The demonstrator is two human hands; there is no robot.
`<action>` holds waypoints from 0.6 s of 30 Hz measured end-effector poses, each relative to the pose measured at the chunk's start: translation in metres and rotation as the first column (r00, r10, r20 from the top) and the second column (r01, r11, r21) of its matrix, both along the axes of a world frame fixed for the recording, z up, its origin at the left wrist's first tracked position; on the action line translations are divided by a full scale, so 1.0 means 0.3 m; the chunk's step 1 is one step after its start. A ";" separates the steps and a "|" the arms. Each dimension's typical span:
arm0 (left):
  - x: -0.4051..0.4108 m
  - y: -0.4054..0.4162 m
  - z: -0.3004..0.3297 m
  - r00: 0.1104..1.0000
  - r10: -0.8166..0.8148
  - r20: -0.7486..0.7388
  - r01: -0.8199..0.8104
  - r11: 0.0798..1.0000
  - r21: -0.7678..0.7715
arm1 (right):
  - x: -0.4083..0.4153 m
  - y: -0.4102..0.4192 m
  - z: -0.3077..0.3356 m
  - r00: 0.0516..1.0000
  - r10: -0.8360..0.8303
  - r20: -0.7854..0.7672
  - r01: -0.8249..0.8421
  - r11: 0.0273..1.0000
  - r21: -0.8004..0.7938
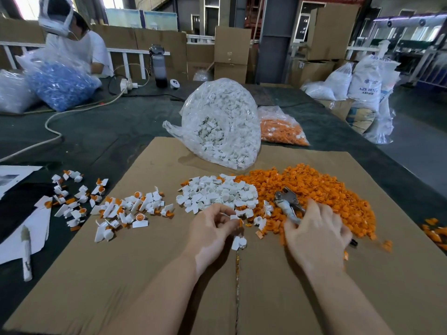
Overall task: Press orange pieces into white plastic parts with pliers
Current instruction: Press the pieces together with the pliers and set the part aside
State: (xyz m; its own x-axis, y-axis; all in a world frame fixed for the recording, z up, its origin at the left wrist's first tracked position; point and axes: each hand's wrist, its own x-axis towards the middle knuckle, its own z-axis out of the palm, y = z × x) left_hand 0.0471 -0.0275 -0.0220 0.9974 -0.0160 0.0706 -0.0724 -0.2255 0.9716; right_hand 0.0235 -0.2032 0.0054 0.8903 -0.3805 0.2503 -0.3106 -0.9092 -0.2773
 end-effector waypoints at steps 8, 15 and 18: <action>0.014 -0.010 0.019 0.998 0.034 -0.055 -0.039 0.997 -0.074 | 0.030 -0.075 0.045 0.953 -0.018 -0.301 -0.011 0.996 -0.094; 0.047 -0.025 0.064 0.975 0.092 -0.200 -0.154 0.934 -0.322 | -0.004 0.004 0.125 0.905 0.385 -0.180 -0.337 0.908 0.247; 0.059 -0.027 0.088 0.964 0.121 -0.235 -0.202 0.912 -0.358 | -0.015 0.040 0.142 0.827 0.527 -0.197 -0.383 0.784 0.489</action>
State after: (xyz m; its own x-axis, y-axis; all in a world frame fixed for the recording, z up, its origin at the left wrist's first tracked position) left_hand 0.0649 -0.0356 0.0043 0.9772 0.1340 -0.1649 0.1417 0.1672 0.9757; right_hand 0.0190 -0.1912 0.0479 0.9849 0.0887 -0.1485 -0.0227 -0.7849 -0.6192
